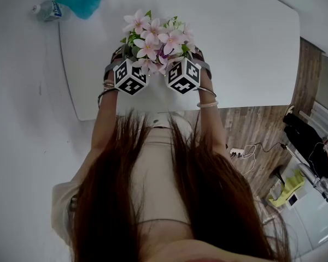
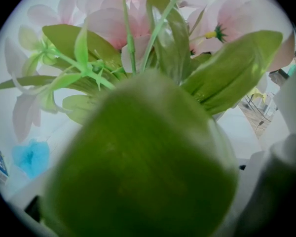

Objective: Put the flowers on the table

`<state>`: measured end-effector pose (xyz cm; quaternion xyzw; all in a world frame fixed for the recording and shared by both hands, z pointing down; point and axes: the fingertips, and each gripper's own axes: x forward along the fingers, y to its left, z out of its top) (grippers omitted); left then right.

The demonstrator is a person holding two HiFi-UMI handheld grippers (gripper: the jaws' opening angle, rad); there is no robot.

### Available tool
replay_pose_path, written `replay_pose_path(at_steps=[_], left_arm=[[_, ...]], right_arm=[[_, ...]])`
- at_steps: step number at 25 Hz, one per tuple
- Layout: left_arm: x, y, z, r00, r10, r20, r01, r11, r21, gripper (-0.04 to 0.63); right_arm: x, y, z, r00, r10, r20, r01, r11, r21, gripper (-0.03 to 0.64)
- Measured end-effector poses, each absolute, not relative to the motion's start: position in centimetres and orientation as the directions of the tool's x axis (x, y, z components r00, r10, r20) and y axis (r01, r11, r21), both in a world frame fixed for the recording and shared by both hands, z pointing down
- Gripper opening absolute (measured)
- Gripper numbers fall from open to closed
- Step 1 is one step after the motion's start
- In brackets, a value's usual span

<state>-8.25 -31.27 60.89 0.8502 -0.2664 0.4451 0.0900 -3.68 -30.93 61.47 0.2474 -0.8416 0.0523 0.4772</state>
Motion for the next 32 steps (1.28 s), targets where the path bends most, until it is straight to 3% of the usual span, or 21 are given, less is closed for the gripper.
replay_pose_path(at_steps=[32], left_arm=[[-8.34,-31.55,61.57,0.478,-0.319,0.818,-0.493,-0.868,-0.05,0.365]], right_arm=[[-3.55,-31.06,62.31,-0.443,-0.294,0.847,-0.492,0.87,0.045,0.385]])
